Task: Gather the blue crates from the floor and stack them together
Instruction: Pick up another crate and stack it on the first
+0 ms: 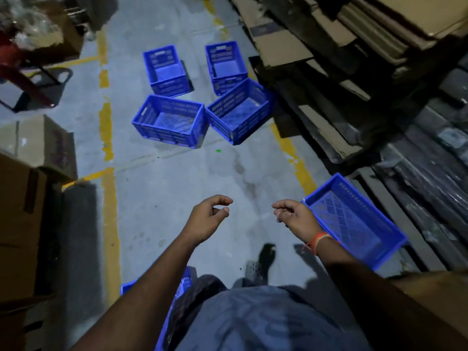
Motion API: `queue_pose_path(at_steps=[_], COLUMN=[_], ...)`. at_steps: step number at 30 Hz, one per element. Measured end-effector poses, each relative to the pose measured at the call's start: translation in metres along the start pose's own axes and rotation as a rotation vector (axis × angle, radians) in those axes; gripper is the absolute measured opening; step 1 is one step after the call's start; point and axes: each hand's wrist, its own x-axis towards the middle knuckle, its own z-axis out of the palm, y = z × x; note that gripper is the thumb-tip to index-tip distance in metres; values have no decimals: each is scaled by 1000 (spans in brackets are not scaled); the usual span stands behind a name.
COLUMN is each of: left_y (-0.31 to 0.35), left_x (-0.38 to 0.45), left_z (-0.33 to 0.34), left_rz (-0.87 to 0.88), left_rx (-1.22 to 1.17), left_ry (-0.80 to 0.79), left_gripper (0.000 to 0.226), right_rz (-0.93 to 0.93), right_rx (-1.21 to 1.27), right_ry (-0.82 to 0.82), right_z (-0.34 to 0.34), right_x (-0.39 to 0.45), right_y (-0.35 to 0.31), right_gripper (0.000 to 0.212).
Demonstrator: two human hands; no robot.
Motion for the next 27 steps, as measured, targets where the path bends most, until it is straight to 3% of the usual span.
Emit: queue_pose_path(at_steps=[9,15,18,20,27], left_y=[33,65,83,93,124], left_x=[95,160,174,181,205], left_z=[45,90,123,148,250], left_rz=[64,179,225,253,343], left_rx=[117,188,247,276,406], left_ry=[-264,-456,-529,-589,-633], left_gripper=[17,18,18,19,20], right_rz=[119,172,192,224,324], right_rx=[110,67,153,176,201], right_ry=[225,494,596,680,747], right_z=[-51,-90,-110,-125,-196], right_x=[-2,-13,-25,-33,-58], right_y=[27,38,45,55,122], right_gripper=[17,29,16,24,24])
